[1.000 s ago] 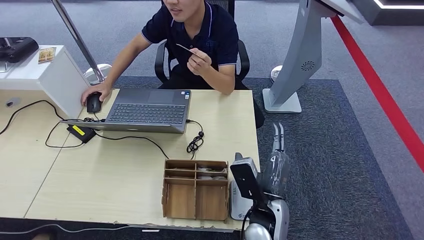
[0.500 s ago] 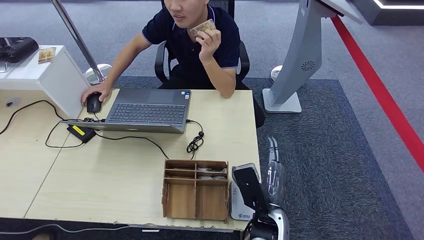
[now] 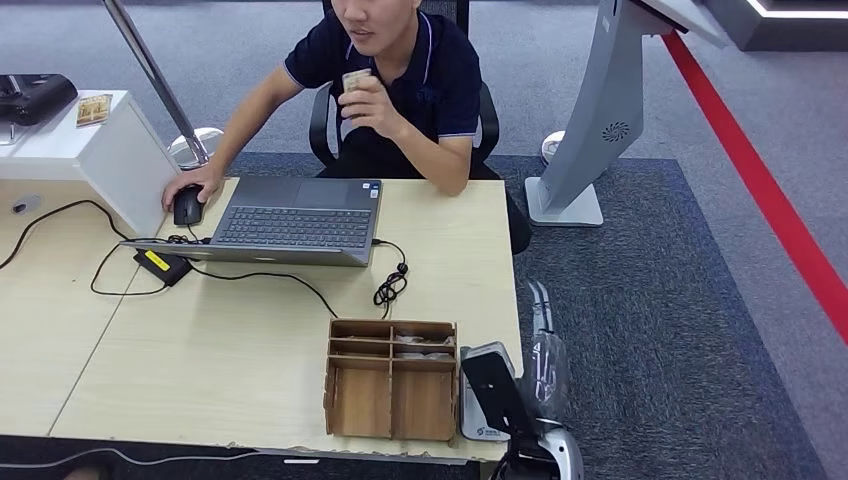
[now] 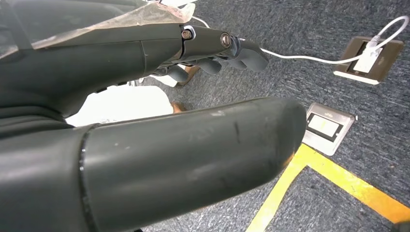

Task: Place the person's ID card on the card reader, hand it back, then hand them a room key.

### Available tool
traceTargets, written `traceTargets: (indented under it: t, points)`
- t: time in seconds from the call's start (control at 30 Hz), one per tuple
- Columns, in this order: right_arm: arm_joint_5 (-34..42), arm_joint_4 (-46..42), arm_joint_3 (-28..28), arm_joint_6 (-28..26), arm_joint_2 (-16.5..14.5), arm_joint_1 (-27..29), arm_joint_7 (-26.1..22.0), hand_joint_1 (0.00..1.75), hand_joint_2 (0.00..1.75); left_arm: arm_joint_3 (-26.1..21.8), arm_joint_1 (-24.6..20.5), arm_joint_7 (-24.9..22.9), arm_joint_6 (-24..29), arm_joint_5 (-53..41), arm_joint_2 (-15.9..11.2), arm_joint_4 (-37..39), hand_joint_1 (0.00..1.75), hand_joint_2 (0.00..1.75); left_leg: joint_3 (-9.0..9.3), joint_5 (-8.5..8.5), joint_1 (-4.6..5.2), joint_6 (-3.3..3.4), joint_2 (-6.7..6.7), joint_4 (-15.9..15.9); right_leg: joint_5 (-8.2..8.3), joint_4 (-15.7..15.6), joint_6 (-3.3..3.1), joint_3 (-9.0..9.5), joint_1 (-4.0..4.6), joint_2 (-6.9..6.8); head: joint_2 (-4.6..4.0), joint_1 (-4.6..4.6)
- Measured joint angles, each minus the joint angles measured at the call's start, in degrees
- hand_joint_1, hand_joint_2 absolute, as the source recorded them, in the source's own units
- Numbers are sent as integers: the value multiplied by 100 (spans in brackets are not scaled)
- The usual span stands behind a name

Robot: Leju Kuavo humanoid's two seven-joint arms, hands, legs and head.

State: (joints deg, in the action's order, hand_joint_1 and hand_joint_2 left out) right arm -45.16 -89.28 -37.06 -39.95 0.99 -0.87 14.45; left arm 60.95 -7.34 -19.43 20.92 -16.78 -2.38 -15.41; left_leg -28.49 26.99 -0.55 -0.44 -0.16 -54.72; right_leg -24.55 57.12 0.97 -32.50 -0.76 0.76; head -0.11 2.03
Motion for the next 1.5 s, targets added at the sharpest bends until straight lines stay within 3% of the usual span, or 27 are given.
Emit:
traceTargets:
  t: [0.33, 0.67, 1.5]
  points:
    - [-748, 7, -250, 0, 175, 32, 270, 0, 175, -2, 1, 21, 1, -60, -4, 0, 0, 0, -3, 0, 0, 0, 0, 0, 0, 0, 0, 0, 0, 0, 0, -1]
    - [-1568, 402, -562, 2, 161, -145, 397, 0, 175, -2, -3, 13, 0, -169, -2, -2, 0, 0, -3, 0, 0, 0, 0, 0, 0, 0, 0, 2, 0, 0, 0, 0]
    - [-1375, 1826, -1068, 63, -82, -886, 253, 0, 175, 24, -9, -88, -39, -363, 38, -44, 0, 0, -1, 0, 0, 0, 0, 0, 0, 0, 0, 2, 0, 0, 0, 1]
